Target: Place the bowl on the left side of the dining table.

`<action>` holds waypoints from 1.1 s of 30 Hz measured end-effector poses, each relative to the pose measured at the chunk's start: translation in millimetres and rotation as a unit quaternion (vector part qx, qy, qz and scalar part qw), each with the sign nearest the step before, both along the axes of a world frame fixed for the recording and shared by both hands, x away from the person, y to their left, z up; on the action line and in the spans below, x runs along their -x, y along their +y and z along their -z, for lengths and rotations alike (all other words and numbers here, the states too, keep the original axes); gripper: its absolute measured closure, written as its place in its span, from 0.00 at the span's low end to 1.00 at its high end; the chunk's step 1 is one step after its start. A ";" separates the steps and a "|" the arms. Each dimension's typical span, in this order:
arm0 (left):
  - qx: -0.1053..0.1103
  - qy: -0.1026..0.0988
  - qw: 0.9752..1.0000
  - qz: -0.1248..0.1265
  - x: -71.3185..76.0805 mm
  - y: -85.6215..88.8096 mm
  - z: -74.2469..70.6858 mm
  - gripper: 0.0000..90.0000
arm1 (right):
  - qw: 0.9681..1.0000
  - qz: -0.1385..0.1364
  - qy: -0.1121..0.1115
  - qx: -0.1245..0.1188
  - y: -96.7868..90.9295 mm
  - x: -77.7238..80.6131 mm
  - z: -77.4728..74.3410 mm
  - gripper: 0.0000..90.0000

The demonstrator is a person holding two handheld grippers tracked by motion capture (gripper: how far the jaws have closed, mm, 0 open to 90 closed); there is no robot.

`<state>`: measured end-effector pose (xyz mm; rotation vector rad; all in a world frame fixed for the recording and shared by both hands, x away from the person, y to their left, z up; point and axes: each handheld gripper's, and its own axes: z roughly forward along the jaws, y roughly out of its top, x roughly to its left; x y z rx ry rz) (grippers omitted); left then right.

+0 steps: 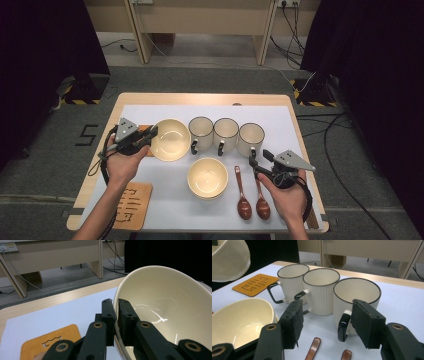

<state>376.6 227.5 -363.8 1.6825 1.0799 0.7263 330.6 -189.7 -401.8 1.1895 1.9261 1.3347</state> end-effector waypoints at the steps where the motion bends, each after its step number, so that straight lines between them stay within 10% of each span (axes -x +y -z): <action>1: 0.001 0.000 1.000 -0.002 -0.4 0.8 -0.1 0.92 | 1.000 0.000 -0.001 0.001 -0.1 -0.2 0.2 0.48; 33: 0.006 0.011 0.999 -0.051 -18.9 35.3 3.9 0.92 | 1.000 -0.001 0.002 0.003 1.3 0.1 0.4 0.48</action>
